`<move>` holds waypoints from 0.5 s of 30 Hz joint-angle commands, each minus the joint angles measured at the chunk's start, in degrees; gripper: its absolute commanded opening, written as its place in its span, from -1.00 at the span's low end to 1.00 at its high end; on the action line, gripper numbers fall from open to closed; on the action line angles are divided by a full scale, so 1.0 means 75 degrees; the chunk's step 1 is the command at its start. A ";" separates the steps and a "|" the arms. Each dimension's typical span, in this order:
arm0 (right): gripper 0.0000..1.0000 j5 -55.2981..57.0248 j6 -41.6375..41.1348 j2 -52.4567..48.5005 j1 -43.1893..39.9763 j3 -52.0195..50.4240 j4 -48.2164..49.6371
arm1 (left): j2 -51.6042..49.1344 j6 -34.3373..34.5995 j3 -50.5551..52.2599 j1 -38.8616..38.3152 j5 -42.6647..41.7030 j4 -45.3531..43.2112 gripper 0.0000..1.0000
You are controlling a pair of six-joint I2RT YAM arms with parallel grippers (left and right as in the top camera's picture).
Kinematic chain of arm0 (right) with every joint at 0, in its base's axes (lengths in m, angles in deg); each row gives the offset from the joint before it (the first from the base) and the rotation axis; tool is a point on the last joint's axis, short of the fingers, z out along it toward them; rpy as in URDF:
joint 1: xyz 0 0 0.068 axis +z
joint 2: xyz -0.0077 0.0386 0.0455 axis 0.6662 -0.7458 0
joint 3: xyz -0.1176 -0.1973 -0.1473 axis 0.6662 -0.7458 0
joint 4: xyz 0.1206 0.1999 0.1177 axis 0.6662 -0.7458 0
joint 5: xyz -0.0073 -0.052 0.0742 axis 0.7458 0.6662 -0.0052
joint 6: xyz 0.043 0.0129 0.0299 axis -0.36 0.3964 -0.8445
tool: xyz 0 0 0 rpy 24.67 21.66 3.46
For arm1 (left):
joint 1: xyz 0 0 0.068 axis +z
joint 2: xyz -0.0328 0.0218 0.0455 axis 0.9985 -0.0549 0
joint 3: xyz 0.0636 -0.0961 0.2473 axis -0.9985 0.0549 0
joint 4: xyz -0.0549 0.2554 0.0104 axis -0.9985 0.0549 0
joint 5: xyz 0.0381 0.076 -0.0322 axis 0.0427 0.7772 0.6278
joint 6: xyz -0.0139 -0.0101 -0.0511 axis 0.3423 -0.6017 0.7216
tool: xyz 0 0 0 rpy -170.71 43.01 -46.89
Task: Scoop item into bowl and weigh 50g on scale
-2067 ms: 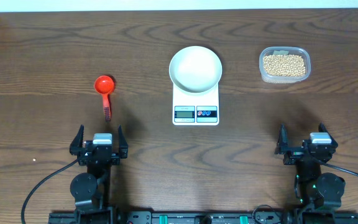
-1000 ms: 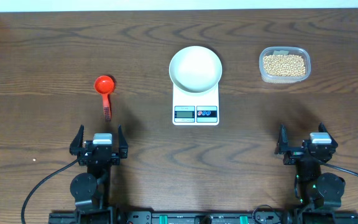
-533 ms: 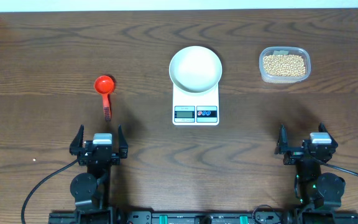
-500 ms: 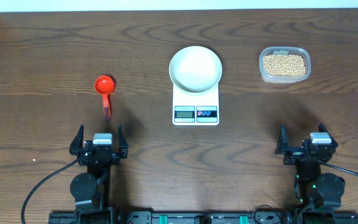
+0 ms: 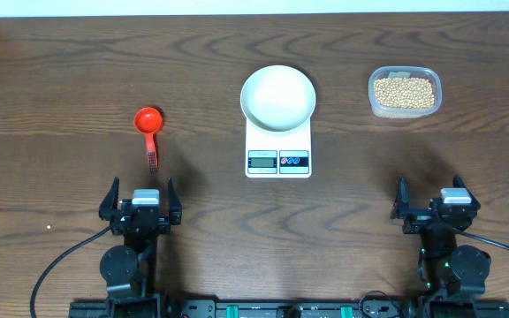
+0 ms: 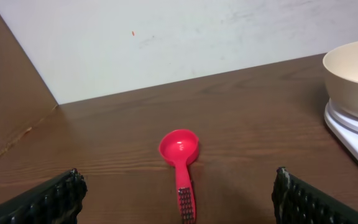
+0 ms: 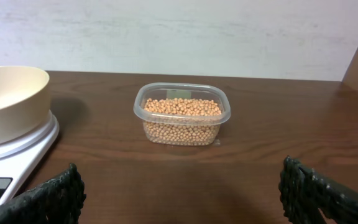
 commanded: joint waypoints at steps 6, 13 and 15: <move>0.99 0.0006 -0.0044 0.0044 0.0044 -0.0038 0.0006 | 0.0052 0.0321 0.0131 0.0041 -0.0012 0.0248 0.96; 0.99 0.0006 -0.0044 0.0044 0.0044 -0.0038 0.0003 | 0.0052 0.0364 0.0131 0.0041 -0.0012 0.0248 0.96; 0.99 0.0006 -0.0044 0.0044 0.0044 -0.0038 0.0006 | 0.0052 0.0364 0.0108 0.0041 -0.0012 0.0242 0.96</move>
